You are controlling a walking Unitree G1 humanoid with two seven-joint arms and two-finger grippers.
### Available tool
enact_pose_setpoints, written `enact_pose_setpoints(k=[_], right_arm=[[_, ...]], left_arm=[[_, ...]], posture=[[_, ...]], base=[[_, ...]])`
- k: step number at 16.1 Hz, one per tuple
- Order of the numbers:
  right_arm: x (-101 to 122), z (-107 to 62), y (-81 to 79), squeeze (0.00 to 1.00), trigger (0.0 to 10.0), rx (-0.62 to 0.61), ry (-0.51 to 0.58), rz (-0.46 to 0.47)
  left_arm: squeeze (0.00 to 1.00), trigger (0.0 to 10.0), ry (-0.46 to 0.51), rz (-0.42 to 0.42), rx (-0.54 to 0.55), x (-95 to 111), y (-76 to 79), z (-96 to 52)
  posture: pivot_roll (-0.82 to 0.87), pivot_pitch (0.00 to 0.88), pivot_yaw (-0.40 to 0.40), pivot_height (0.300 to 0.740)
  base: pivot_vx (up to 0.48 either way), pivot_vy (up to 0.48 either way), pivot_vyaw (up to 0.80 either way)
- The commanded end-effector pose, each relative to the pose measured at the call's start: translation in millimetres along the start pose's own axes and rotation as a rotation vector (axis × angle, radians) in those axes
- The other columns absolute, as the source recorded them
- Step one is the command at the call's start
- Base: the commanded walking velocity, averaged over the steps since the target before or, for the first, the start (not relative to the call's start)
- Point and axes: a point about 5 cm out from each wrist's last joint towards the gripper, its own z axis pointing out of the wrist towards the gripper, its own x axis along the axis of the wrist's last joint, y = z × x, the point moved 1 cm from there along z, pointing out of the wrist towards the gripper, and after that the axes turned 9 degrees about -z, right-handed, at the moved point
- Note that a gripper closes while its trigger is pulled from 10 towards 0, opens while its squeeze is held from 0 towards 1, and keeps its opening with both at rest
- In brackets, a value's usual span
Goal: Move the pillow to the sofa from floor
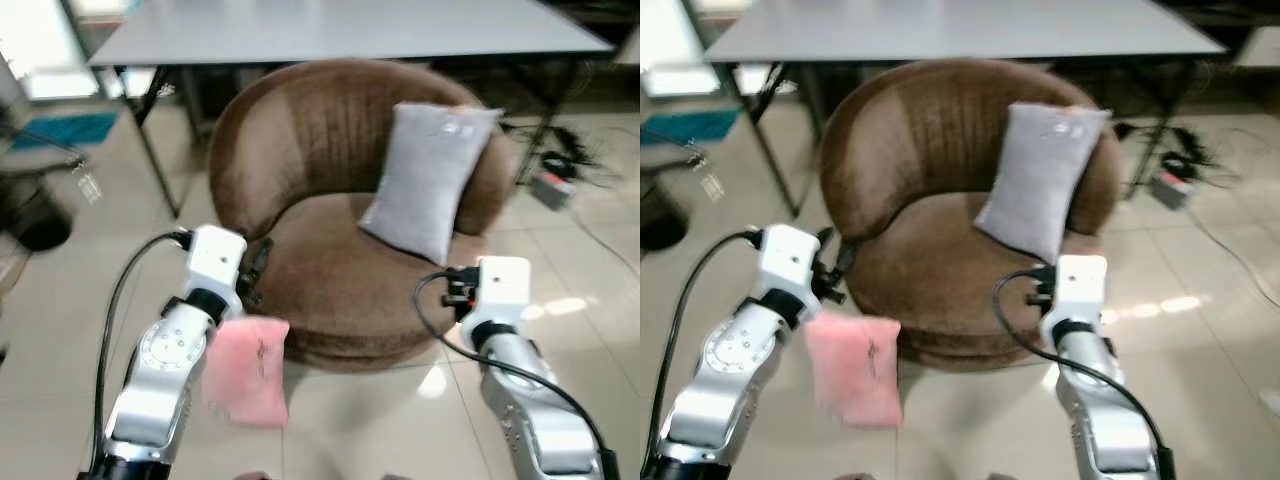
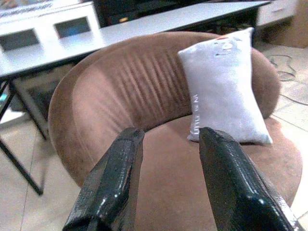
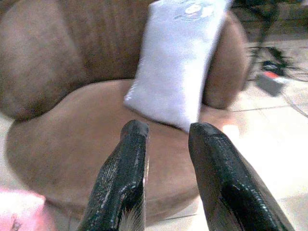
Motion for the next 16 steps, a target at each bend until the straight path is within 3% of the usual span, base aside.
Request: enact_pose_setpoints(k=[1, 16], right_arm=[[5.3, 0.7, -5.1, 0.0, 10.0, 0.015, 0.02, 0.002], [6.4, 2.4, -5.1, 0.0, 10.0, 0.026, 0.026, -0.002]], left_arm=[[0.0, 10.0, -0.002, 0.022, 0.027, 0.5, -7.9, -1.5], [0.0, 10.0, -0.007, 0.022, 0.03, -2.3, -7.9, -3.3]], posture=[[-0.04, 0.028, 0.008, 0.74], [-0.04, 0.039, 0.003, 0.74]], base=[[0.0, 0.48, -0.8], [0.0, 0.48, -0.8]])
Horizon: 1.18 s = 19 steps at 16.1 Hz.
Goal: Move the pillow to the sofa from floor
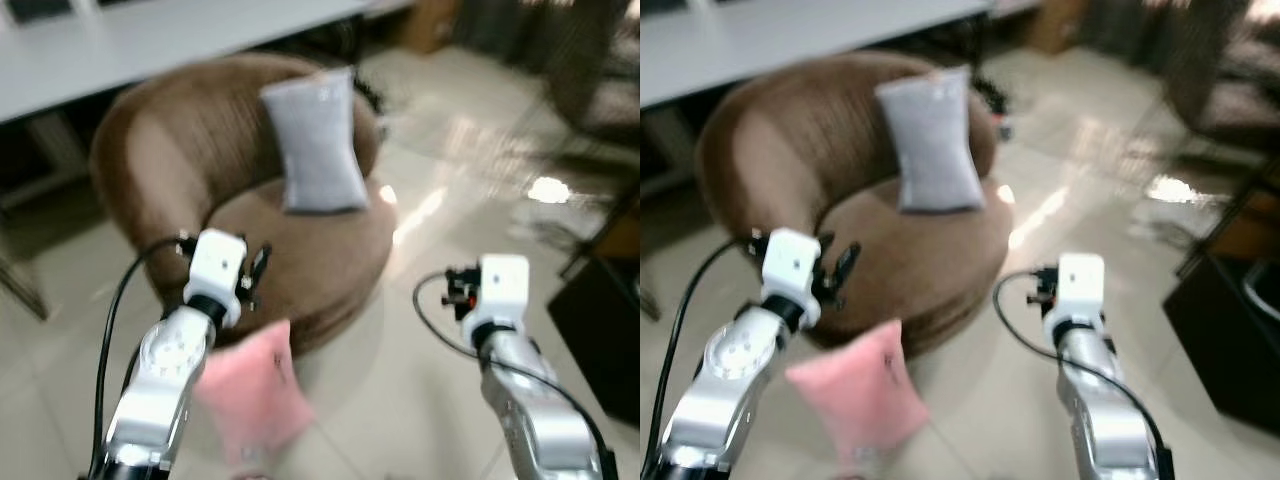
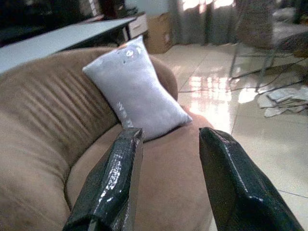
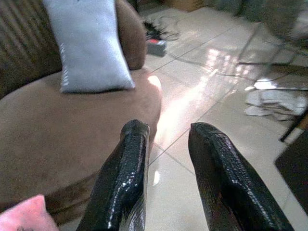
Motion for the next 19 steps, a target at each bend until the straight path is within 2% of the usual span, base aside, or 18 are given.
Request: enact_pose_setpoints(k=[1, 3, 4, 5, 8, 19], right_arm=[[7.1, 0.3, -5.3, 0.0, 10.0, 0.018, 0.027, 0.006], [7.4, 0.5, -6.5, 0.03, 10.0, 0.029, 0.028, 0.01], [8.0, 0.5, -7.3, 0.56, 10.0, 0.037, 0.03, 0.015], [8.6, 0.2, -8.1, 1.0, 10.0, 0.049, 0.032, 0.023], [9.0, 0.6, -7.4, 1.0, 10.0, 0.05, 0.031, 0.023], [8.9, 1.3, -6.7, 1.0, 10.0, 0.058, 0.029, 0.018]], left_arm=[[0.0, 10.0, 0.001, 0.016, 0.027, 1.6, -7.1, -2.9], [0.0, 10.0, -0.003, 0.001, 0.027, 0.8, -7.0, -3.4], [0.0, 10.0, -0.008, -0.034, 0.017, 0.0, -5.9, -4.1], [0.98, 10.0, -0.015, -0.056, 0.02, -0.5, -5.6, -4.7], [1.0, 10.0, -0.017, -0.079, 0.023, 0.0, -5.5, -5.0], [1.0, 10.0, -0.021, -0.076, 0.026, 0.5, -5.0, -6.0]], posture=[[-0.04, 0.041, 0.0, 0.74], [-0.04, 0.041, 0.0, 0.74], [-0.04, 0.045, -0.002, 0.74], [-0.04, 0.046, -0.002, 0.74], [-0.04, 0.053, -0.009, 0.74], [-0.05, 0.053, -0.011, 0.74]], base=[[0.0, 0.48, -0.8], [0.0, 0.48, -0.8], [0.0, 0.48, -0.8], [0.0, 0.48, -0.8], [0.0, 0.48, -0.8], [0.0, 0.48, -0.8]])
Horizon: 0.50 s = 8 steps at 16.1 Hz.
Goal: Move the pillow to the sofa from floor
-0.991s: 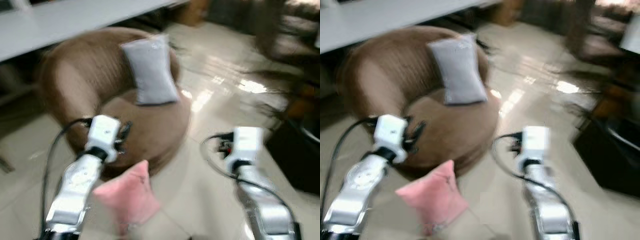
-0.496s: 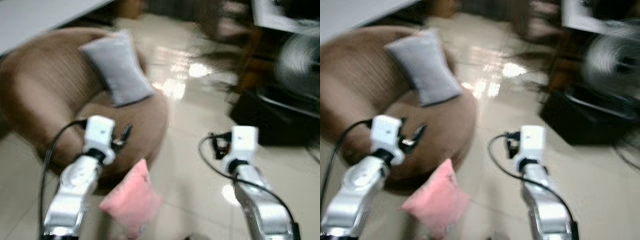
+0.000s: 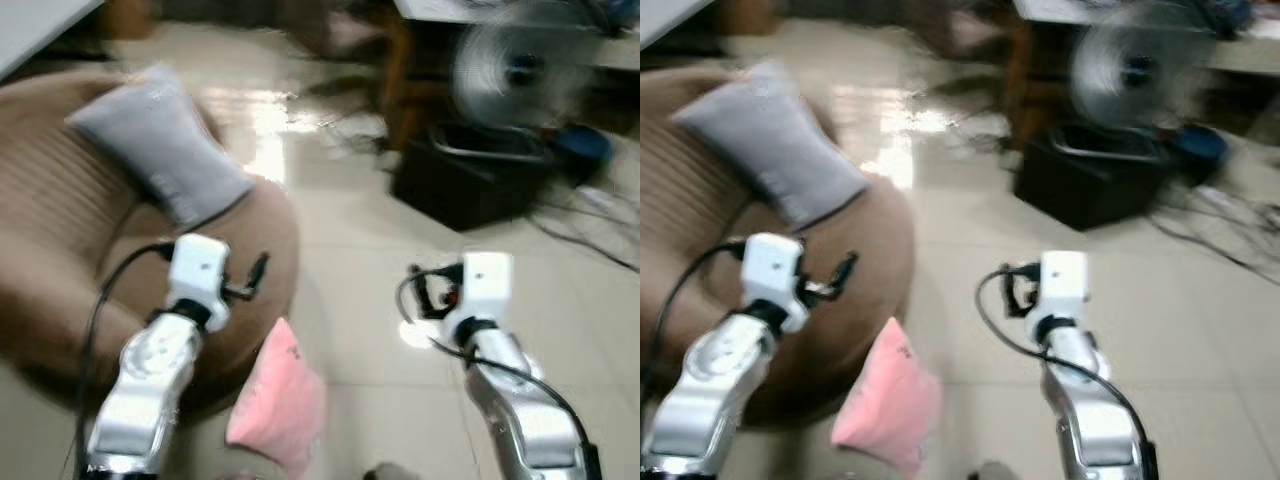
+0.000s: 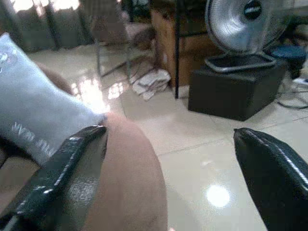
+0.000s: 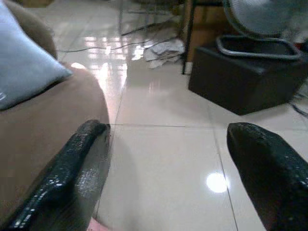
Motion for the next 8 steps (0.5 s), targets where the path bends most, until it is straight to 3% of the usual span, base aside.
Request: enact_pose_setpoints(k=[1, 2, 3, 4, 6, 7, 8], right_arm=[[2.7, -0.4, 9.7, 1.0, 10.0, -0.026, 0.008, -0.009], [3.0, -0.3, 9.7, 1.0, 10.0, -0.027, 0.008, -0.008], [3.4, -0.6, 9.9, 1.0, 10.0, -0.029, 0.009, -0.006], [3.4, -0.6, 10.2, 1.0, 10.0, -0.031, 0.009, -0.005], [3.6, -0.5, 10.2, 1.0, 10.0, -0.035, 0.01, -0.006], [3.8, -0.2, 10.6, 0.37, 10.0, -0.039, 0.01, -0.012], [4.9, -0.1, 11.4, 0.0, 10.0, -0.046, 0.018, -0.035]], left_arm=[[1.0, 10.0, 0.015, 0.0, -0.027, 3.4, 8.4, 2.7], [1.0, 10.0, 0.016, 0.002, -0.031, 3.5, 9.3, 3.4], [0.72, 10.0, 0.017, 0.009, -0.038, 3.2, 10.7, 3.7], [0.0, 10.0, 0.02, 0.012, -0.045, 3.0, 11.8, 3.7], [0.0, 10.0, 0.028, 0.018, -0.049, 3.7, 12.0, 3.5], [0.0, 10.0, 0.038, 0.056, -0.058, 5.0, 13.8, 3.4], [0.0, 10.0, 0.046, 0.089, -0.067, 5.5, 16.3, 3.1]], posture=[[-0.05, 0.053, -0.009, 0.74], [-0.05, 0.052, -0.007, 0.74], [-0.05, 0.053, -0.006, 0.74], [-0.05, 0.052, -0.006, 0.74], [-0.05, 0.052, -0.006, 0.74], [-0.05, 0.051, -0.006, 0.74], [-0.05, 0.051, -0.005, 0.74]], base=[[0.0, 0.48, -0.8], [0.0, 0.48, -0.8], [0.0, 0.48, -0.8], [0.0, 0.48, -0.8], [0.0, 0.48, -0.8], [0.0, 0.0, -0.8], [0.0, -0.277, 0.0]])
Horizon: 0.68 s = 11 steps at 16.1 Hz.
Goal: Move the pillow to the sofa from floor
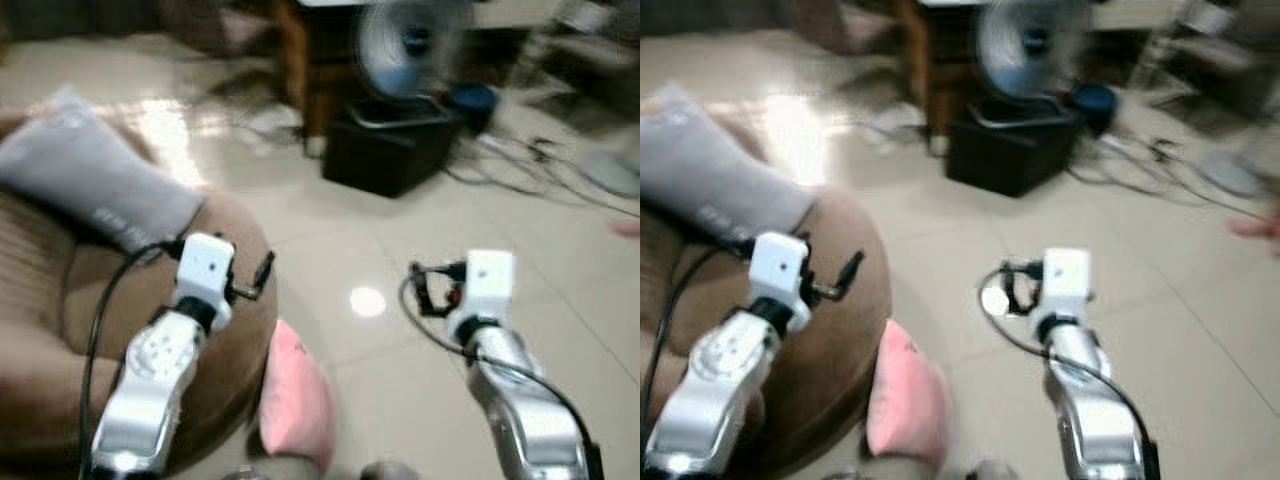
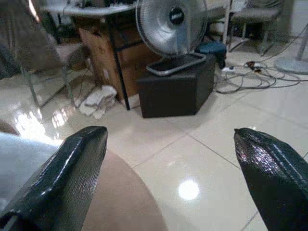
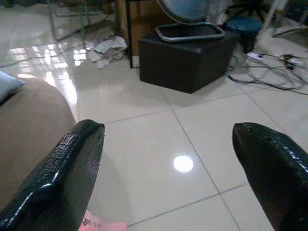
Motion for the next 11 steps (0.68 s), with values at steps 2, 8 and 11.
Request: enact_pose_setpoints(k=[2, 8, 11], right_arm=[[5, 0.4, 6.6, 0.0, 10.0, -0.024, 0.023, -0.025], [1, -0.8, 4.3, 0.0, 10.0, -0.004, 0.016, -0.071], [2, -0.8, 4.4, 0.0, 10.0, -0.001, 0.024, -0.079]], left_arm=[[0.0, 10.0, 0.014, 0.02, -0.024, 2, 7.5, 1.5], [0.0, 10.0, 0.011, 0.015, -0.015, -4, 4.9, 2.4], [0.0, 10.0, 0.006, 0.005, -0.018, -8, 5.9, 4.2]], posture=[[-0.05, 0.049, -0.004, 0.74], [-0.05, 0.037, -0.002, 0.74], [-0.05, 0.033, -0.001, 0.71]], base=[[0.0, -0.48, 0.0], [0.0, -0.052, 0.0], [0.0, 0.0, 0.0]])
